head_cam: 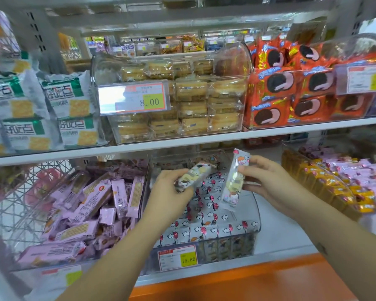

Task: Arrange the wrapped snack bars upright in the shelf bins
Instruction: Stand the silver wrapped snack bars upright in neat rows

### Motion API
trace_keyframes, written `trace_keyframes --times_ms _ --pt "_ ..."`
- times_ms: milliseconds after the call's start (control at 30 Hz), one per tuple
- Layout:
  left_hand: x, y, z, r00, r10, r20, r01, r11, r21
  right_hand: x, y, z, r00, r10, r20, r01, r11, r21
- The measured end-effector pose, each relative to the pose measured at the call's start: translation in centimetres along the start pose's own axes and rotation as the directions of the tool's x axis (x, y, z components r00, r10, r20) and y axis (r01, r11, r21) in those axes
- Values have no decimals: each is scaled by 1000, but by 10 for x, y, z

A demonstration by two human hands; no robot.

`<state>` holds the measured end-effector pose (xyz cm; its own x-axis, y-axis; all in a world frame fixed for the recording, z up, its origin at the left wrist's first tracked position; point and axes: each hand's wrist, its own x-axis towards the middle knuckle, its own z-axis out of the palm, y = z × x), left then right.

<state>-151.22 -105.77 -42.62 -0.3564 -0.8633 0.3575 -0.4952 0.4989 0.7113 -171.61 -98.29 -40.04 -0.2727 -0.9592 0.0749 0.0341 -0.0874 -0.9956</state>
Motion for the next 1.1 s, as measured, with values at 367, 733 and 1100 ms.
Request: trace_keyframes --times_ms 367,733,1100 --pt "-16 19 19 859 -77 507 453 574 -682 -26 11 4 991 124 45 -132 946 297" --pt "-9 27 32 863 -145 484 478 544 -689 -19 10 4 999 34 35 -41 979 201" --pt "9 34 47 901 184 393 -48 942 -332 -15 -1 -21 965 -233 118 261 845 -468"
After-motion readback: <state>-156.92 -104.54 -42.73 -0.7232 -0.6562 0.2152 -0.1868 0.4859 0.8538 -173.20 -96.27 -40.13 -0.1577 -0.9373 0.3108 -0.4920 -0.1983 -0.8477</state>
